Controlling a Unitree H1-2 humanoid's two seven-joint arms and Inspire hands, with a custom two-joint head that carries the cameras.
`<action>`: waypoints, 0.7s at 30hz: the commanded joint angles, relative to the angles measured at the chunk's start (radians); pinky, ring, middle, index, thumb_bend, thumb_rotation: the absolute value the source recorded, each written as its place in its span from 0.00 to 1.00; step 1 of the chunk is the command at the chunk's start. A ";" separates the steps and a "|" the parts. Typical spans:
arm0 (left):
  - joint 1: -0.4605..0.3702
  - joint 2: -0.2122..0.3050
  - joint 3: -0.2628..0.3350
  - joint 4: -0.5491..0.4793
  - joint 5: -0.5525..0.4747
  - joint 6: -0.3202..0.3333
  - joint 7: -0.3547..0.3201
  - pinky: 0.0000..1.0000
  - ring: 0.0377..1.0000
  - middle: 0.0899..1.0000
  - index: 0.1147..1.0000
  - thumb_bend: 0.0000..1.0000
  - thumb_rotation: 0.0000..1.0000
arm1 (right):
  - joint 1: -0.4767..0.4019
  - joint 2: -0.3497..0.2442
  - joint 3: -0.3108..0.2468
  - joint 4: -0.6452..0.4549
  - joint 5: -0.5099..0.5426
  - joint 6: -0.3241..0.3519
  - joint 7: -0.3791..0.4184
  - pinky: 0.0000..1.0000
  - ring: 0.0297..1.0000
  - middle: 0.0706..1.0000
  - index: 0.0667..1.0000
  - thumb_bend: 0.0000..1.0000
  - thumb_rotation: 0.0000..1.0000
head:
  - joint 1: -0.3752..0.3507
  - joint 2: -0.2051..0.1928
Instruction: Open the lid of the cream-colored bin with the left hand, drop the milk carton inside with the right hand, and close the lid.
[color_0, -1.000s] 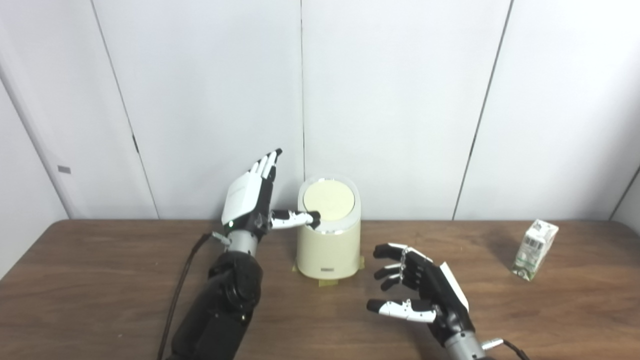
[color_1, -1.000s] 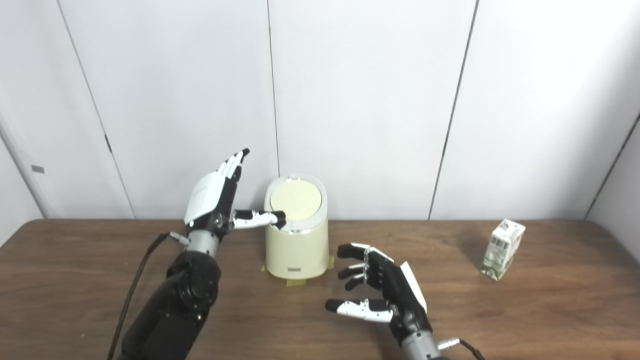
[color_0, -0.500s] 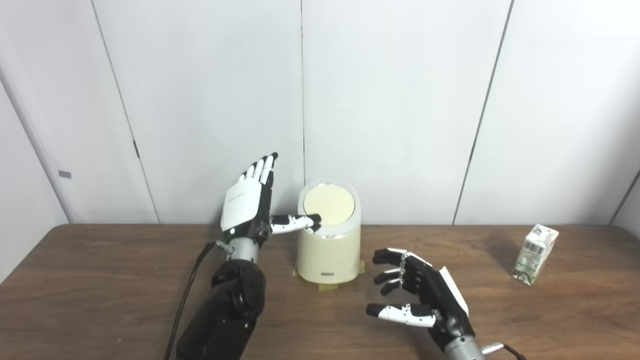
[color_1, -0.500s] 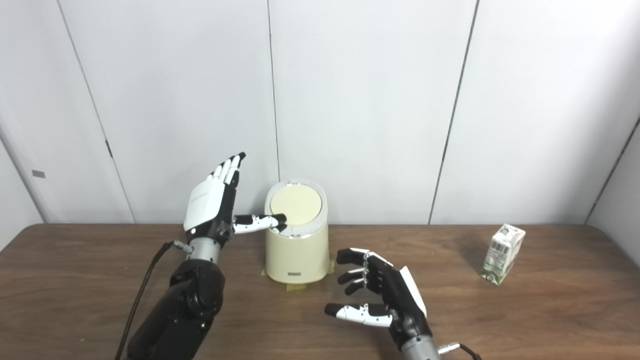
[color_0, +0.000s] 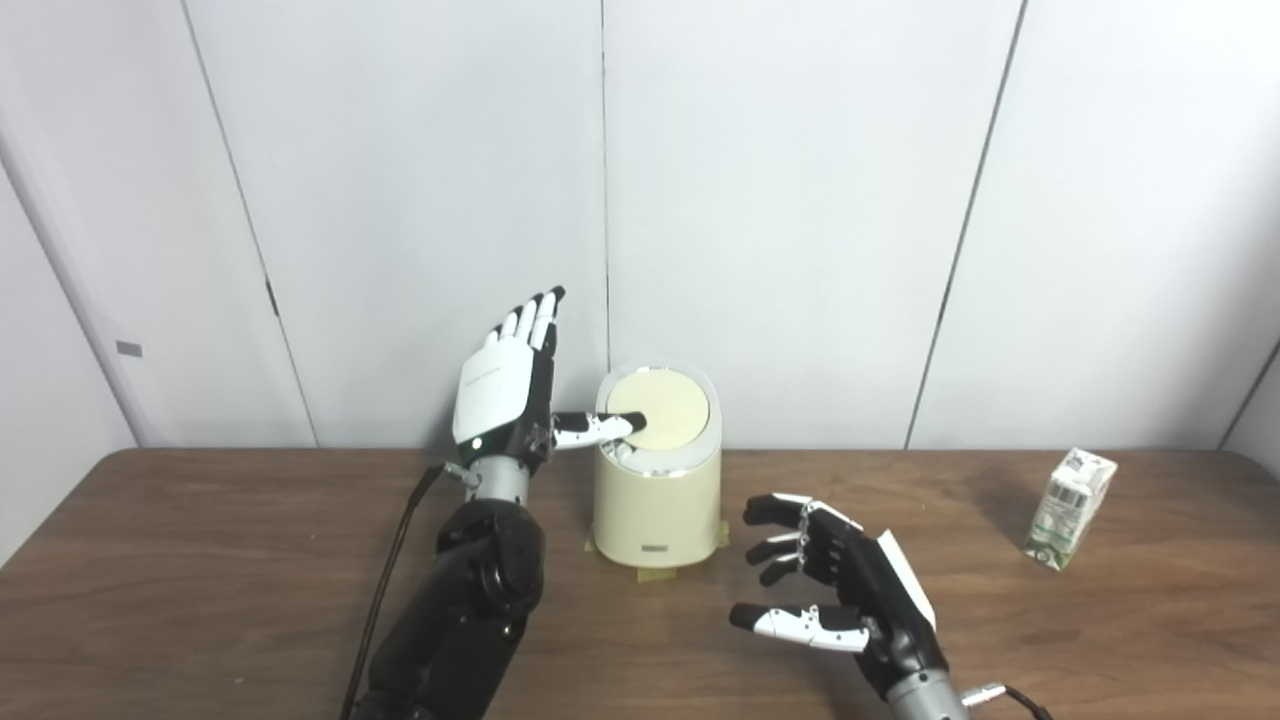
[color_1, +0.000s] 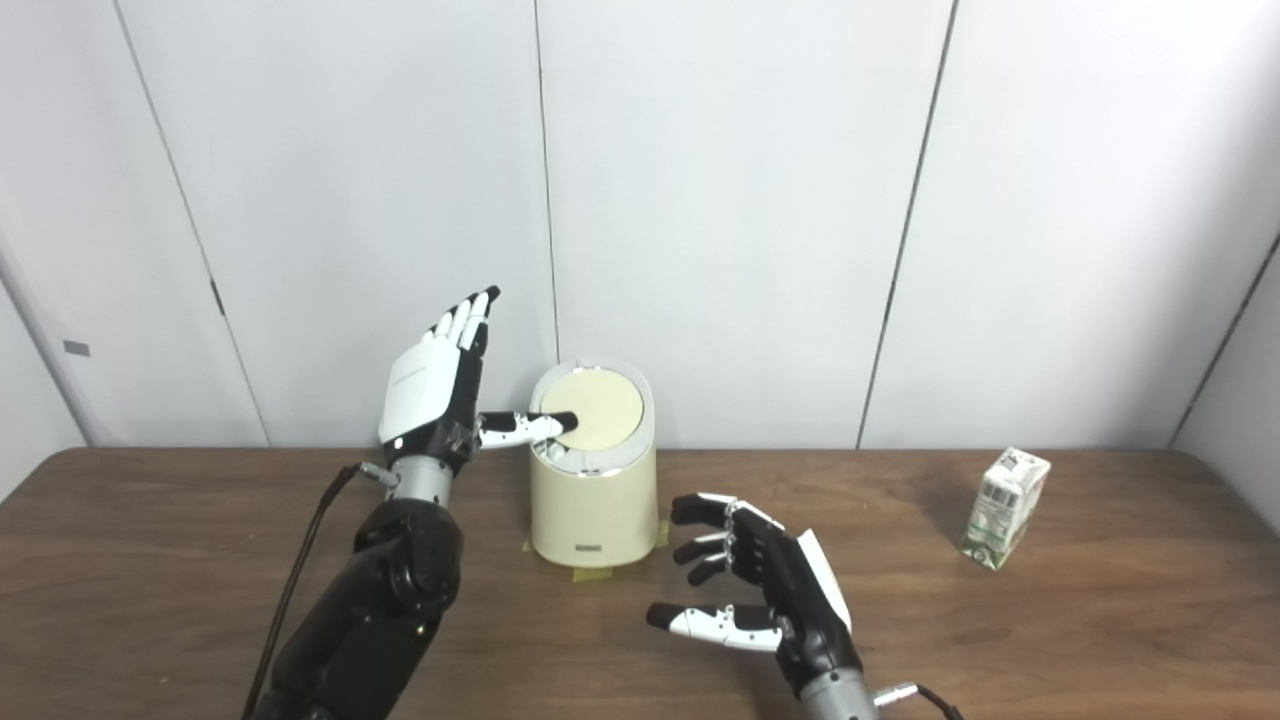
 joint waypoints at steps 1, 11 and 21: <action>-0.076 0.005 0.001 -0.010 0.002 -0.010 0.007 1.00 1.00 1.00 1.00 0.96 0.34 | -0.034 0.005 -0.001 -0.034 0.005 -0.028 -0.009 0.48 0.57 0.69 0.66 0.59 0.09 | 0.000 0.002; -0.094 0.044 -0.089 -0.010 0.116 0.078 -0.043 0.97 1.00 1.00 1.00 1.00 0.34 | -0.032 0.005 0.003 -0.051 -0.002 -0.022 -0.009 0.47 0.56 0.69 0.66 0.59 0.09 | -0.002 0.012; -0.095 0.089 -0.182 -0.059 0.209 0.169 -0.179 1.00 1.00 1.00 1.00 1.00 0.36 | -0.029 0.006 0.004 -0.061 0.000 -0.015 -0.007 0.47 0.57 0.70 0.66 0.59 0.12 | -0.001 0.026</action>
